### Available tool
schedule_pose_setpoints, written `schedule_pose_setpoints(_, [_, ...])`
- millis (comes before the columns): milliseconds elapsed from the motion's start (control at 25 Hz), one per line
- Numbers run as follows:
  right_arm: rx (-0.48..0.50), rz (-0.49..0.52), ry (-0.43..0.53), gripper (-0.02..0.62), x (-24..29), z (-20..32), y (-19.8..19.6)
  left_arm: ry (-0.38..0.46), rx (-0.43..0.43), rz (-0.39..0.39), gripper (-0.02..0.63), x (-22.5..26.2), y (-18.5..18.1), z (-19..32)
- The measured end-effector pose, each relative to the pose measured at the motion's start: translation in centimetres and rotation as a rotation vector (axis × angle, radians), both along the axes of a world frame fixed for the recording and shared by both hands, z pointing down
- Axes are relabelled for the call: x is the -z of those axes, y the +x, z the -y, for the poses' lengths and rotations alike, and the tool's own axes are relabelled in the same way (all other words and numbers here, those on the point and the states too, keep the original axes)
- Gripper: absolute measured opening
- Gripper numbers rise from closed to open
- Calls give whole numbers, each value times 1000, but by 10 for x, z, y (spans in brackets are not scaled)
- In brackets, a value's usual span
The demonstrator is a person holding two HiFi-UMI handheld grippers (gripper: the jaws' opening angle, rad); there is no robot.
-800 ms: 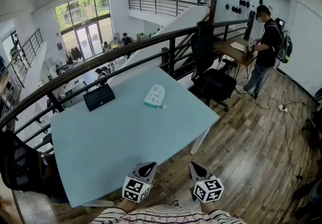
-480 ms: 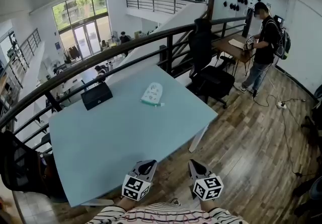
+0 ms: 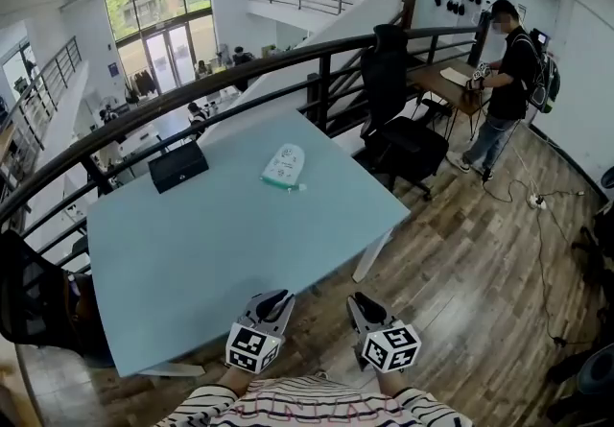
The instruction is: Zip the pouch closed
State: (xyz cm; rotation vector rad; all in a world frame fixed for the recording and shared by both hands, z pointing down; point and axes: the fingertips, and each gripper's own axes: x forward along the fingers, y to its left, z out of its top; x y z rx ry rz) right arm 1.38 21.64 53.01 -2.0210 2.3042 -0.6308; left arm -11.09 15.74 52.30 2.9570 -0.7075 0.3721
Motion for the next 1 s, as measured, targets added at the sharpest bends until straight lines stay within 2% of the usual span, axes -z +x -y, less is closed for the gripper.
schedule_pose_setpoints(80, [24,-4,-11,164,-4,0,6,-7,40,-8,29,-2,4,2])
schedule_pose_setpoints(160, [50,-16,-21,169,-8,0,15,-23,75,-20,42,-5,8,2])
schedule_pose_setpoints(240, [70,-27,-29,169,-13,4,24,-49,93,-26,120,-12,14,3])
schedule_pose_setpoints(280, [77,-29,-33,169,-15,8,28,-59,100,-24,132,-16,16,5])
schedule_pose_setpoints(600, [118,-5,-56,169,-26,50,45,-82,160,5,140,-27,27,44])
schedule_pose_setpoints(1000, [141,-7,-78,169,-27,157,56,-96,218,18,140,-26,27,151])
